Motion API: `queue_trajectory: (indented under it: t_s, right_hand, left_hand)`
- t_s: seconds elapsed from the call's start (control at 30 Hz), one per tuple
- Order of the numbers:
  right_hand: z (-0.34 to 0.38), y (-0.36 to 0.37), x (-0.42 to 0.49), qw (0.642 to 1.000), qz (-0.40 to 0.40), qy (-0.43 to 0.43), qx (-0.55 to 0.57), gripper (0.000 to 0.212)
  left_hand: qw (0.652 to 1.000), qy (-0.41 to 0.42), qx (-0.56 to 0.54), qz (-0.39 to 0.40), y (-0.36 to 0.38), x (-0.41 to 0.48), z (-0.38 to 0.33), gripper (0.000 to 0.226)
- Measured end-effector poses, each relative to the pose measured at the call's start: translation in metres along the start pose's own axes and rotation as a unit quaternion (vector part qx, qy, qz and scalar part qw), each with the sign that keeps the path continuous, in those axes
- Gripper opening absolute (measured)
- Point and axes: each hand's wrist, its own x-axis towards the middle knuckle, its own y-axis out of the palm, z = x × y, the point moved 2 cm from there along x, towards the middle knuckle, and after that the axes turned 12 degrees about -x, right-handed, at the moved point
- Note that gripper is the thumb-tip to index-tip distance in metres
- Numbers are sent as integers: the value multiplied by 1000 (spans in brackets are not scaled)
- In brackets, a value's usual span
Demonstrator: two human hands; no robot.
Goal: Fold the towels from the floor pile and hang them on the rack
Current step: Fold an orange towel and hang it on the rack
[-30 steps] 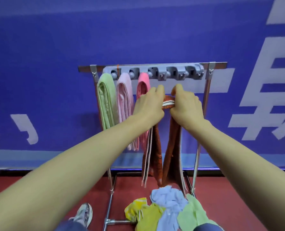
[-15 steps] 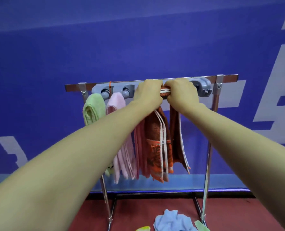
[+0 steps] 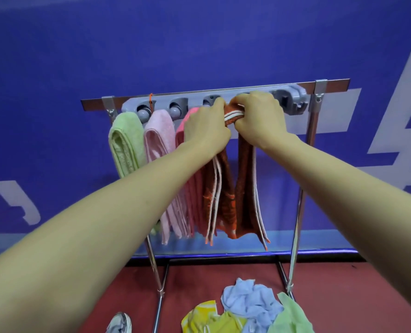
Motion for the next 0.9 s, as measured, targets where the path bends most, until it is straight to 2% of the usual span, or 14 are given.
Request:
queue_trajectory:
  t_s: [0.13, 0.23, 0.3, 0.37, 0.47, 0.53, 0.73, 0.9]
  right_hand:
    - [0, 5, 0, 1000, 19, -9, -4, 38]
    - [-1, 12, -7, 1000, 26, 2, 16, 43]
    - [-1, 19, -17, 998, 6, 38, 46, 44]
    - [-2, 28, -31, 991, -2, 99, 93, 37]
    - [-6, 48, -53, 974, 47, 181, 130, 13]
    - [-9, 62, -67, 967, 76, 196, 144, 6]
    - [-11, 91, -105, 948, 122, 230, 183, 13]
    - [-15, 97, -140, 933, 150, 270, 183, 18]
  left_hand:
    - [1000, -18, -19, 6, 2, -3, -1, 43]
    - [992, -46, -119, 5, 12, -8, 2, 44]
    - [983, -84, -165, -9, 23, -16, 7, 38]
    - [973, -128, -191, -28, 36, -27, 15, 26]
    - [955, -188, -229, -33, 53, -49, 28, 18]
    - [947, -213, -240, -17, 63, -63, 35, 20]
    - [933, -248, -257, 44, 96, -102, 50, 27]
    - [938, -248, -229, 82, 115, -131, 54, 33]
